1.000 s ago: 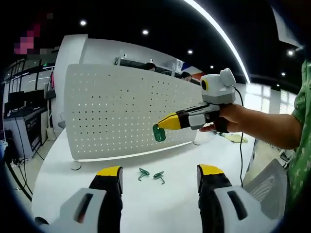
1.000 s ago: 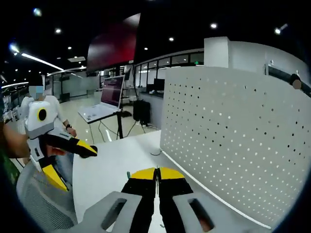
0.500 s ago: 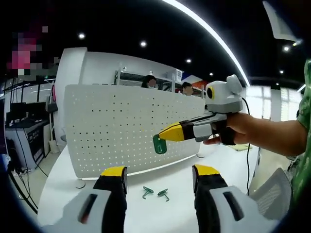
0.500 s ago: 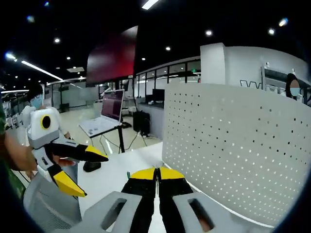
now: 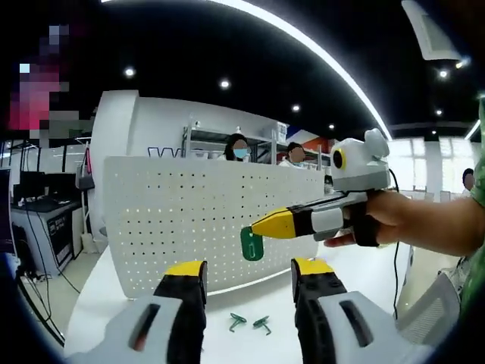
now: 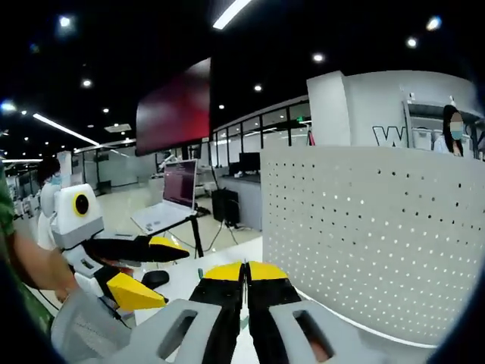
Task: Insert the hook assembly into the mounting plate slot until the hook locks in place.
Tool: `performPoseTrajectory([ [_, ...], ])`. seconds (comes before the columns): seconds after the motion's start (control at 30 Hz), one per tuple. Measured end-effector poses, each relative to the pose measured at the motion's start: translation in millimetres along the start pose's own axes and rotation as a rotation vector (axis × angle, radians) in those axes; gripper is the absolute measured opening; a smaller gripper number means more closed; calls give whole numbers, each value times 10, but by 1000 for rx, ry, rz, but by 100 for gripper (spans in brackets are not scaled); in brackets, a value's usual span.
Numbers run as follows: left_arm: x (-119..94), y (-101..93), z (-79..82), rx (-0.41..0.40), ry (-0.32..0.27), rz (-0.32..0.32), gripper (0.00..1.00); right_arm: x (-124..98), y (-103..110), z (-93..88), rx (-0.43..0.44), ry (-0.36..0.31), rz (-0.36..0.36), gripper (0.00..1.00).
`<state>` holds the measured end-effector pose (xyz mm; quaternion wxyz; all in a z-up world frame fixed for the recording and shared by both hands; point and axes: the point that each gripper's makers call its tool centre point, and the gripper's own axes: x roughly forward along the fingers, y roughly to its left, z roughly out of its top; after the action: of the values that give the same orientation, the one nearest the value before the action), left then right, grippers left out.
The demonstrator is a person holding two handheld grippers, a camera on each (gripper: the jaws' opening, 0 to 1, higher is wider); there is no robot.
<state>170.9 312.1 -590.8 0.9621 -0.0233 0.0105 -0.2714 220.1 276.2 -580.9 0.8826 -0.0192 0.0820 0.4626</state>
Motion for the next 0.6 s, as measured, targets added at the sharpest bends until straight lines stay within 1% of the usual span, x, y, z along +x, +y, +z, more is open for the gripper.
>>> performPoseTrajectory([
  [0.33,66,36,72,-4,-20,10,42,17,121,131,34,-40,31,0],
  [0.6,104,47,156,14,-37,14,37,54,235,189,44,-54,60,0],
])
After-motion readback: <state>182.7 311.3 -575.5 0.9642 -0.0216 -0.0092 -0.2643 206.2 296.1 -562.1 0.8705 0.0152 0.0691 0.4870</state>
